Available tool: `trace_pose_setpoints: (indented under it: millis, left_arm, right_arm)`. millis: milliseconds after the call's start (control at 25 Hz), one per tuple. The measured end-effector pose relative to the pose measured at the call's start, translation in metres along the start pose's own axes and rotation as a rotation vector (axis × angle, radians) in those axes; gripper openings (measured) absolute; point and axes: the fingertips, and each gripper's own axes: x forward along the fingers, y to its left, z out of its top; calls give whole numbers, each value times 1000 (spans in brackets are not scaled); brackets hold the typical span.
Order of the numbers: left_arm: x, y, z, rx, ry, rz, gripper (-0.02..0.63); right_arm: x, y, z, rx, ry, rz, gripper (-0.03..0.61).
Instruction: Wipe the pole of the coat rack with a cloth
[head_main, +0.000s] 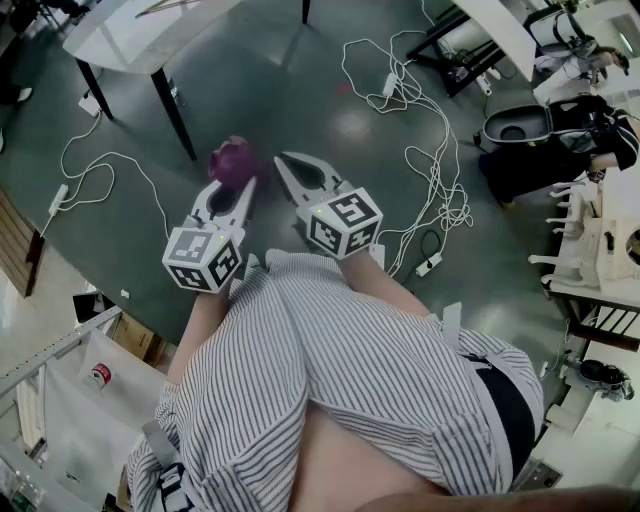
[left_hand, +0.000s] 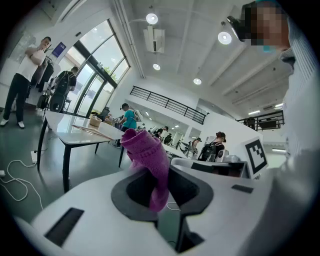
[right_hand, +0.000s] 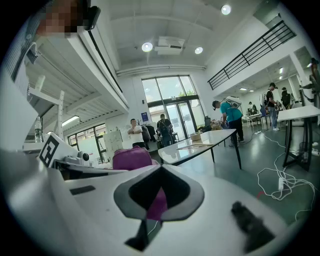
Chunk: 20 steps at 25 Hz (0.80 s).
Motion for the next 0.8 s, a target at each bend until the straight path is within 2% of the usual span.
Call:
trace_pose_setpoints:
  millis: [240,560,800]
  left_arm:
    - [-2,10,-2,-24,-4,15,80]
    - [-12,12,-1,-18,-9,-1,80]
    - [-14,38,4,-12,10,-13,80]
  right_arm:
    - [7,5,-1,-13,12,14,15]
    - [10,13,-6,-28,26,3,15]
    - [34,15,-4,54,1,-15,15]
